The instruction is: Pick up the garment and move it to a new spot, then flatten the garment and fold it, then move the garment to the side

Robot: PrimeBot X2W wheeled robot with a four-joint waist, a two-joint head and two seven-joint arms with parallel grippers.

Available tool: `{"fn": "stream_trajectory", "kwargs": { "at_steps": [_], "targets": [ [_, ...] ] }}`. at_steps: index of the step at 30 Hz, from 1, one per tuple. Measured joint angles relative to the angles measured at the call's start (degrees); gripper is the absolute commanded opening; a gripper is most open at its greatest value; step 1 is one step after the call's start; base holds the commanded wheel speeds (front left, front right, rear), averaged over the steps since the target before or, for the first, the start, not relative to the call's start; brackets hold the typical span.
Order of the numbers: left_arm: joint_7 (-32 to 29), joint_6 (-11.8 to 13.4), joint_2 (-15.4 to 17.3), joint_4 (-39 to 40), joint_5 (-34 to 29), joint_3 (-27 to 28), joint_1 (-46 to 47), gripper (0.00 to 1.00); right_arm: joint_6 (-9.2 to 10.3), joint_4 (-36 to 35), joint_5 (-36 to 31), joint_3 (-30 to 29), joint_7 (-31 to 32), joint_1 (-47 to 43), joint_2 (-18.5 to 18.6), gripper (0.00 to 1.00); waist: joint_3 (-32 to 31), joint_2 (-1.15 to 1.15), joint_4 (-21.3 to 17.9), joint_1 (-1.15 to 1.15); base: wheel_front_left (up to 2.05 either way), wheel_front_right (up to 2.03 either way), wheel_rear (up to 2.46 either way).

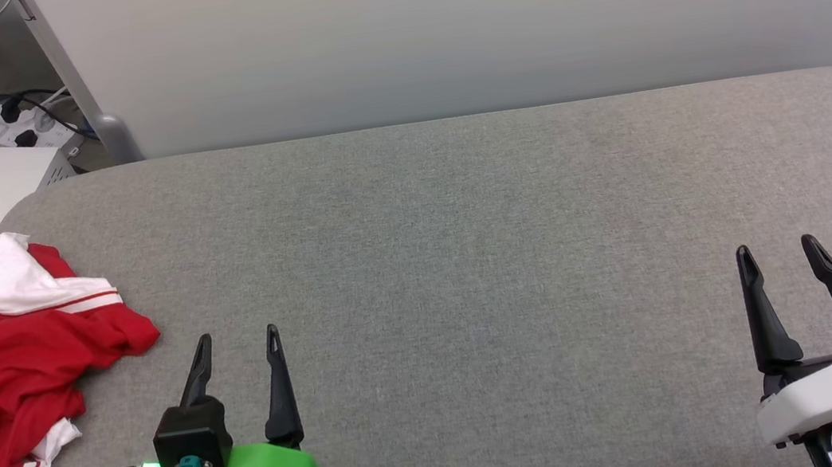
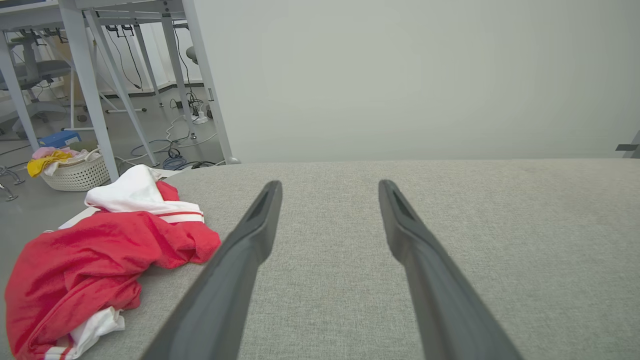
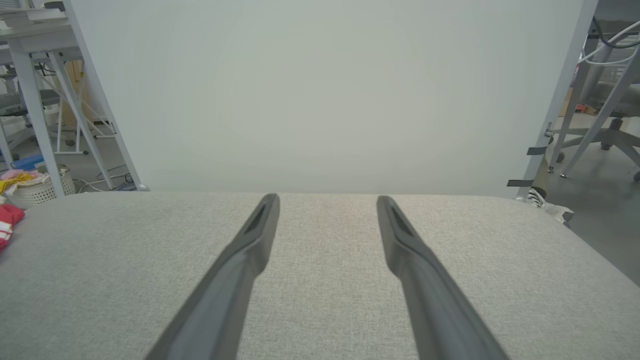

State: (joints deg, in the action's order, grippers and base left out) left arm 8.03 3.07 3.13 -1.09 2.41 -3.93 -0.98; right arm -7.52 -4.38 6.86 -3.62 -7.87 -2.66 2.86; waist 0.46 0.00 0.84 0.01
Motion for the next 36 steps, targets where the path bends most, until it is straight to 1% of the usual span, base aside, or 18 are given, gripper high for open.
{"fn": "stream_trajectory", "kwargs": {
  "at_steps": [36],
  "targets": [
    [4.3, 0.4, 0.0, -2.1, 0.5, -2.4, 0.0, 1.0, 0.0, -0.7, 1.1, -0.6, -4.4, -2.4, 0.0, 1.0, -0.6, 0.0, 0.6, 0.0, 0.0, 0.0, 0.0]
  ]
}}
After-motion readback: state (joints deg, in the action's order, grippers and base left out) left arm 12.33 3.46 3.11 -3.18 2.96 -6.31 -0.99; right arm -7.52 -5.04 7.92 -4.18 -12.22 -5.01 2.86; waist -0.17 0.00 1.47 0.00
